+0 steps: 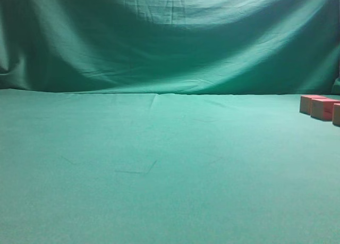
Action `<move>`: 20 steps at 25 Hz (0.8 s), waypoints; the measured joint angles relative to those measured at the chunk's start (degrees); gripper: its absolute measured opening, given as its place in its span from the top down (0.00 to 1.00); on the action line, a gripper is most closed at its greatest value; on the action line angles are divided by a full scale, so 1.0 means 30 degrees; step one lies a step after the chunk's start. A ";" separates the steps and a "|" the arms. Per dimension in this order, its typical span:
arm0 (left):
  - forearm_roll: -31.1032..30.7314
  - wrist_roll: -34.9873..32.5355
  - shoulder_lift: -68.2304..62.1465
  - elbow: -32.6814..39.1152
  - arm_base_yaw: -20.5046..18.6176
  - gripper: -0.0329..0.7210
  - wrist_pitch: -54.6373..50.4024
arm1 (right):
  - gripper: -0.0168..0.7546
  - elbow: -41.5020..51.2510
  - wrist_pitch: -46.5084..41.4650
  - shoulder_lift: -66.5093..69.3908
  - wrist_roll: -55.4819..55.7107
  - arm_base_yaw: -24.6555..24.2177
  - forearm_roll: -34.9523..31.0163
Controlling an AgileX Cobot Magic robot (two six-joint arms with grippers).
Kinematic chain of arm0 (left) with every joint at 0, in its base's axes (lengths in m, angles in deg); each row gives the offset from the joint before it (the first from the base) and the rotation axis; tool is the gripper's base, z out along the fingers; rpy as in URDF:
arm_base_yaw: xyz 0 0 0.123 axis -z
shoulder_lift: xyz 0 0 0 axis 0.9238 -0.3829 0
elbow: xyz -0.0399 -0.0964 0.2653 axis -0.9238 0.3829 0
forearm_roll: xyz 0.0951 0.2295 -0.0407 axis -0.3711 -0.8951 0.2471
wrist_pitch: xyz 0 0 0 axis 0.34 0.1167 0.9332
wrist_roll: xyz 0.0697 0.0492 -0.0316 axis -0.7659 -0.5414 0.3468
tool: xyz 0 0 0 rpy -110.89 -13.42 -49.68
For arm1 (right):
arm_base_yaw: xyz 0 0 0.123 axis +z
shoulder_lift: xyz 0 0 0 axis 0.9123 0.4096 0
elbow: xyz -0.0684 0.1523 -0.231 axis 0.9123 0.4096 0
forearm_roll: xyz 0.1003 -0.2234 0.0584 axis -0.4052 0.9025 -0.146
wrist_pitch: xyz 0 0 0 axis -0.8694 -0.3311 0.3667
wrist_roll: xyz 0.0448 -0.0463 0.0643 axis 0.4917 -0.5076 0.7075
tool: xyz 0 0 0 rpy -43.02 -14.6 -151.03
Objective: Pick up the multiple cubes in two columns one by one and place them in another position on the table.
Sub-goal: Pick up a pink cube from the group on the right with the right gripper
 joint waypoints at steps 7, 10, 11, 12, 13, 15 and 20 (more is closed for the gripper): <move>0.0000 0.0000 0.0000 0.0000 0.0000 0.96 0.0000 | 0.98 -0.0006 -0.0666 0.0836 -0.1197 0.0000 -0.0167; 0.0000 0.0000 0.0000 0.0000 0.0000 0.96 0.0000 | 0.98 -0.0076 -0.1691 0.2266 -0.1417 0.0000 -0.0122; 0.0000 0.0000 0.0000 0.0000 0.0000 0.96 0.0000 | 0.98 -0.0165 -0.2161 0.2806 -0.1460 0.0000 -0.0006; 0.0000 0.0000 0.0000 0.0000 0.0000 0.96 0.0000 | 0.98 -0.0393 -0.2583 0.3503 -0.1491 0.0000 0.0226; 0.0000 0.0000 0.0000 0.0000 0.0000 0.96 0.0000 | 0.98 -0.0735 -0.3037 0.4264 -0.1491 0.0000 0.0571; 0.0000 0.0000 0.0000 0.0000 0.0000 0.96 0.0000 | 0.98 -0.1650 -0.3765 0.5733 -0.1358 0.0000 0.1414; 0.0000 0.0000 0.0000 0.0000 0.0000 0.96 0.0000 | 0.98 -0.4290 -0.5415 0.9668 0.2044 0.0000 0.5348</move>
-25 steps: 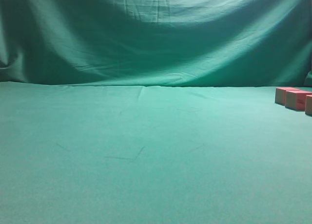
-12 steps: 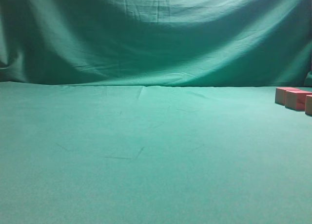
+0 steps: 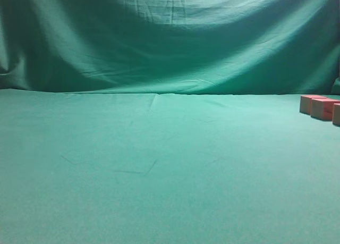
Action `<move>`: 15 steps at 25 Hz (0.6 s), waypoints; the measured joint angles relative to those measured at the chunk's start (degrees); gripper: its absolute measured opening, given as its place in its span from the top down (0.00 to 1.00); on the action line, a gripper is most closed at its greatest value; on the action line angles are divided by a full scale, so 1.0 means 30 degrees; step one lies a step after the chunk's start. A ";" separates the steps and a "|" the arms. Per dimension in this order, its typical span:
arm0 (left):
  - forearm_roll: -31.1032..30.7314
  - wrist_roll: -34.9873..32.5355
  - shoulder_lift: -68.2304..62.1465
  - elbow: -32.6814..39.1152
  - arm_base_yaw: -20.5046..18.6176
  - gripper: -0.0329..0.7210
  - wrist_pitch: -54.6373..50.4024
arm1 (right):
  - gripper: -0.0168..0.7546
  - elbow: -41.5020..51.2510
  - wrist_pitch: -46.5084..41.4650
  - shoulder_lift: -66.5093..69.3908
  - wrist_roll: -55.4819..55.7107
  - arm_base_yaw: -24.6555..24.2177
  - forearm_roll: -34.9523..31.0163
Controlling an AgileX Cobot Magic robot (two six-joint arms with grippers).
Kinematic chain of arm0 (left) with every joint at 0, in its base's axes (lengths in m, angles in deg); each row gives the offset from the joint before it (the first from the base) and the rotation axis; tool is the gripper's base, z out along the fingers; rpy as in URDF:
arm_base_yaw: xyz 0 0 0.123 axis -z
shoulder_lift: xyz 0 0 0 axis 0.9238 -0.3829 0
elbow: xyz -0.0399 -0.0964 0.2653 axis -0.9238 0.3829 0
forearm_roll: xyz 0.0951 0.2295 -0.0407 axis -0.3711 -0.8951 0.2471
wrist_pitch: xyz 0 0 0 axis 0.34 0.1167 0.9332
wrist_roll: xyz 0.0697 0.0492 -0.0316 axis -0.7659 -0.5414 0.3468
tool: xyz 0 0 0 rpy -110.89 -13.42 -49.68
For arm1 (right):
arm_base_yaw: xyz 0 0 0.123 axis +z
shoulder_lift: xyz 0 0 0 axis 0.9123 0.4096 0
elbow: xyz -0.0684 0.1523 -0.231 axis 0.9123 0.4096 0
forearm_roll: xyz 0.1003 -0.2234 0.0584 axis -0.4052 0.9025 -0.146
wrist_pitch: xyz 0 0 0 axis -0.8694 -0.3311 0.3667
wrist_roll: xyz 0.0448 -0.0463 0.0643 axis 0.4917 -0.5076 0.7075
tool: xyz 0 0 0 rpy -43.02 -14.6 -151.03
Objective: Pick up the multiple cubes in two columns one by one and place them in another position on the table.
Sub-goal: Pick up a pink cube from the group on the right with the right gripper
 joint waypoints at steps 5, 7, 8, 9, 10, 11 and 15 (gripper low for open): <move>0.0000 0.0000 0.0000 0.0000 0.0000 0.96 0.0000 | 0.98 -0.2708 -0.3239 0.3266 0.5328 0.0000 0.4940; 0.0000 0.0000 0.0000 0.0000 0.0000 0.96 0.0000 | 0.98 -0.3415 -0.4108 0.4220 0.6753 0.0000 0.6342; 0.0000 0.0000 0.0000 0.0000 0.0000 0.96 0.0000 | 0.98 -0.3658 -0.4400 0.4543 0.7290 0.0000 0.6790; 0.0000 0.0000 0.0000 0.0000 0.0000 0.96 0.0000 | 0.98 -0.3805 -0.4656 0.4882 0.7658 0.0000 0.7024; 0.0000 0.0000 0.0000 0.0000 0.0000 0.96 0.0000 | 0.98 -0.3884 -0.4880 0.5193 0.7979 0.0000 0.7226; 0.0000 0.0000 0.0000 0.0000 0.0000 0.96 0.0000 | 0.98 -0.3928 -0.5079 0.5490 0.8154 0.0000 0.7353; 0.0000 0.0000 0.0000 0.0000 0.0000 0.96 0.0000 | 0.98 -0.3928 -0.5760 0.6575 0.9546 0.1076 0.8416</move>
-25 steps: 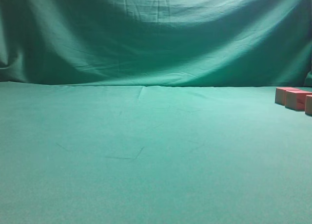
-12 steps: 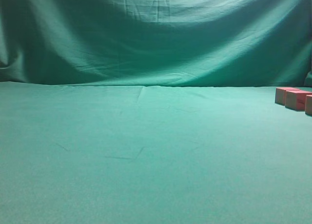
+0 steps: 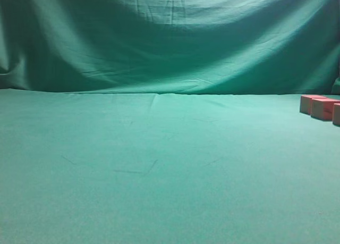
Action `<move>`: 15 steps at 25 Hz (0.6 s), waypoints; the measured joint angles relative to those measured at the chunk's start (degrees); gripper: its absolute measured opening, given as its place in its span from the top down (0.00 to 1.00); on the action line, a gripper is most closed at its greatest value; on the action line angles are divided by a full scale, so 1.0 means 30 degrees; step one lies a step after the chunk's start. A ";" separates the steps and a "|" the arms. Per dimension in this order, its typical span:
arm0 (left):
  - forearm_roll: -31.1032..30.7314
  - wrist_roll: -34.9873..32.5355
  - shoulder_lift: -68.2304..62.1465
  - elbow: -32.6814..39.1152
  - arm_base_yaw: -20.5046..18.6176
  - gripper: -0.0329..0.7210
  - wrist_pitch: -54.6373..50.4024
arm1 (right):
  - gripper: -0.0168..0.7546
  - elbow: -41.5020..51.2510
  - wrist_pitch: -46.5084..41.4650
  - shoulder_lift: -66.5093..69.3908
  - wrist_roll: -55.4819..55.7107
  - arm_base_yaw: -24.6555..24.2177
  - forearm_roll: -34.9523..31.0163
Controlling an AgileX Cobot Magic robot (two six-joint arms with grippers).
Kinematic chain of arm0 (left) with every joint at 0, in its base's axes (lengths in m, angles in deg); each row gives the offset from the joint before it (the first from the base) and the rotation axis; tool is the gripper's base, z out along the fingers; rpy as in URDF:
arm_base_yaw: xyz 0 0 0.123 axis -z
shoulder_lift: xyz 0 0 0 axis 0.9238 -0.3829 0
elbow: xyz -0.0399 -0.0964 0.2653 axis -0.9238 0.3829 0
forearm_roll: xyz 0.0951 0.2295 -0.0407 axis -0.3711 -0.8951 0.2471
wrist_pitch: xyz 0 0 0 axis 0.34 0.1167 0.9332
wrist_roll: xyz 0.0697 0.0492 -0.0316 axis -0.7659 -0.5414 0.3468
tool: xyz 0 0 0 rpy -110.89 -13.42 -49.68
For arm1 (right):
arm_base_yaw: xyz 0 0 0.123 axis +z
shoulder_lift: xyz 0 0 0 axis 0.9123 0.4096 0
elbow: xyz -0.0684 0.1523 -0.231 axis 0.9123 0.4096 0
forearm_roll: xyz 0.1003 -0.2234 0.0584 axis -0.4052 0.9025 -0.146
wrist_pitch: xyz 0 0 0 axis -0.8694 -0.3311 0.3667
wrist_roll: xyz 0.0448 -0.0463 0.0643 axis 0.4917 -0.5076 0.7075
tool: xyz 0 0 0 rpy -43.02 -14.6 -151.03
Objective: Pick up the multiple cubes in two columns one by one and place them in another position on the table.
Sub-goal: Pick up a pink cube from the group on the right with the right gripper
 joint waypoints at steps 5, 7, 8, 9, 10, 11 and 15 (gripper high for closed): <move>0.0000 0.0000 0.0000 0.0000 0.0000 0.96 0.0000 | 0.98 0.0000 -0.0051 0.1339 0.3355 0.3728 0.3393; 0.0000 0.0000 0.0000 0.0000 0.0000 0.96 0.0000 | 0.98 0.0000 -0.0051 0.1868 0.5403 0.4777 0.5604; 0.0000 0.0000 0.0000 0.0000 0.0000 0.96 0.0000 | 0.98 0.0000 -0.0003 0.2085 0.6193 0.5151 0.6306; 0.0000 0.0000 0.0000 0.0000 0.0000 0.96 0.0000 | 0.98 0.0000 0.0102 0.2340 0.6643 0.5405 0.6819; 0.0000 0.0000 0.0000 0.0000 0.0000 0.96 0.0000 | 0.98 0.0000 0.0372 0.2602 0.6897 0.5540 0.7025; 0.0000 0.0000 0.0000 0.0000 0.0000 0.96 0.0000 | 0.98 0.0000 0.0718 0.2834 0.7042 0.5627 0.7103; 0.0000 0.0000 0.0000 0.0000 0.0000 0.96 0.0000 | 0.98 -0.0030 0.2214 0.3739 0.7220 0.5703 0.7140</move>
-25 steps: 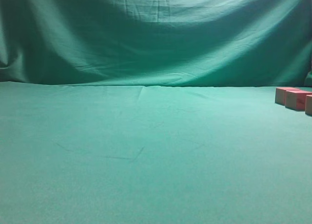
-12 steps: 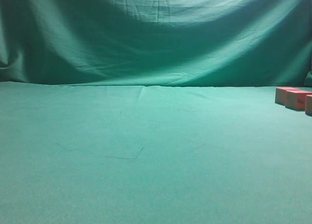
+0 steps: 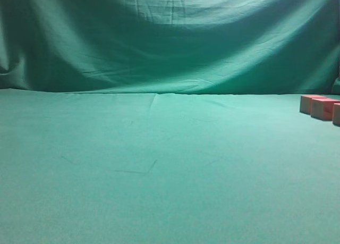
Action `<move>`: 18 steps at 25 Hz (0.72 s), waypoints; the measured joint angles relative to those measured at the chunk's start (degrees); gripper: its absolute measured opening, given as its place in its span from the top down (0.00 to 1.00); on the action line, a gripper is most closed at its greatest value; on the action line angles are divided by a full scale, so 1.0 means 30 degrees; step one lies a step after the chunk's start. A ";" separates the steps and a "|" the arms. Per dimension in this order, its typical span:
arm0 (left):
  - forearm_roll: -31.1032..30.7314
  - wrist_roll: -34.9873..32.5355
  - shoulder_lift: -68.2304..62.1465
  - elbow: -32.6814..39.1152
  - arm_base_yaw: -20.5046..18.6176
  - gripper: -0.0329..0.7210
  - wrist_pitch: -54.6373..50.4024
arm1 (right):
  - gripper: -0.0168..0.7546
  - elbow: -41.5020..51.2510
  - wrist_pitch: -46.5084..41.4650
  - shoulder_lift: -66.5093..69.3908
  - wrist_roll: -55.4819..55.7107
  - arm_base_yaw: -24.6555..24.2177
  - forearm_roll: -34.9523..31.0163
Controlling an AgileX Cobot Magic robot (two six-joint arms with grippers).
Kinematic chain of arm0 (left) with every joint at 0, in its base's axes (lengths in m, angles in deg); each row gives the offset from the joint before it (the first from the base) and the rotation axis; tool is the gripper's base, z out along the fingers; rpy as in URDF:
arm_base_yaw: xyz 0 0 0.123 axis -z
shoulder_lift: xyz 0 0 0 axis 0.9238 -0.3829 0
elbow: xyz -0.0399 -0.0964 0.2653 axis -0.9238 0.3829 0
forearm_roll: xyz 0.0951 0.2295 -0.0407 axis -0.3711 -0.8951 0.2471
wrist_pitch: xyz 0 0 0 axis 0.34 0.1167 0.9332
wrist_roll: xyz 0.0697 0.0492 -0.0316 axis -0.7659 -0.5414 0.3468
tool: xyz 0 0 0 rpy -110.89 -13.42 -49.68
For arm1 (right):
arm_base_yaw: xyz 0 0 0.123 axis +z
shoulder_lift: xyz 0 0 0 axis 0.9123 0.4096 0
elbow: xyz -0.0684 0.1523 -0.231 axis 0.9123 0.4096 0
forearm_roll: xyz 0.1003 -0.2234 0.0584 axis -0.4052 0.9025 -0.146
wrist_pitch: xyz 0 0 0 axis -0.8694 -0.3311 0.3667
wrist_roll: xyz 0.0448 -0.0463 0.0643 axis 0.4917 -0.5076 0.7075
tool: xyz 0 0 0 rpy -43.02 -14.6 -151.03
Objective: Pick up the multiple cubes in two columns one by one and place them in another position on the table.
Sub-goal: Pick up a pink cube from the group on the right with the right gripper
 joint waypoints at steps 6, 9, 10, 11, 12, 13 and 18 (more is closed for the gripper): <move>0.0000 0.0000 0.0000 0.0000 0.0000 0.96 0.0000 | 0.59 -0.0115 0.1778 0.0310 0.0033 0.0000 0.0000; 0.0000 0.0000 0.0000 0.0000 0.0000 0.96 0.0000 | 0.40 -0.0115 0.2192 0.0310 0.0033 0.0000 0.0077; 0.0000 0.0000 0.0000 0.0000 0.0000 0.96 0.0000 | 0.35 -0.0115 0.2227 0.0310 0.0033 0.0000 0.0077; 0.0000 0.0000 0.0000 0.0000 0.0000 0.96 0.0000 | 0.33 -0.0115 0.2227 0.0310 0.0073 0.0000 0.0077; 0.0000 0.0000 0.0000 0.0000 0.0000 0.96 0.0000 | 0.35 -0.0115 0.2227 0.0327 0.0073 0.0000 0.0117; 0.0000 0.0000 0.0000 0.0000 0.0000 0.96 0.0000 | 0.35 -0.0115 0.2227 0.0410 0.0073 0.0000 0.0117; 0.0000 0.0000 0.0000 0.0000 0.0000 0.96 0.0000 | 0.35 -0.0115 0.2273 0.1722 0.0147 0.0000 0.0117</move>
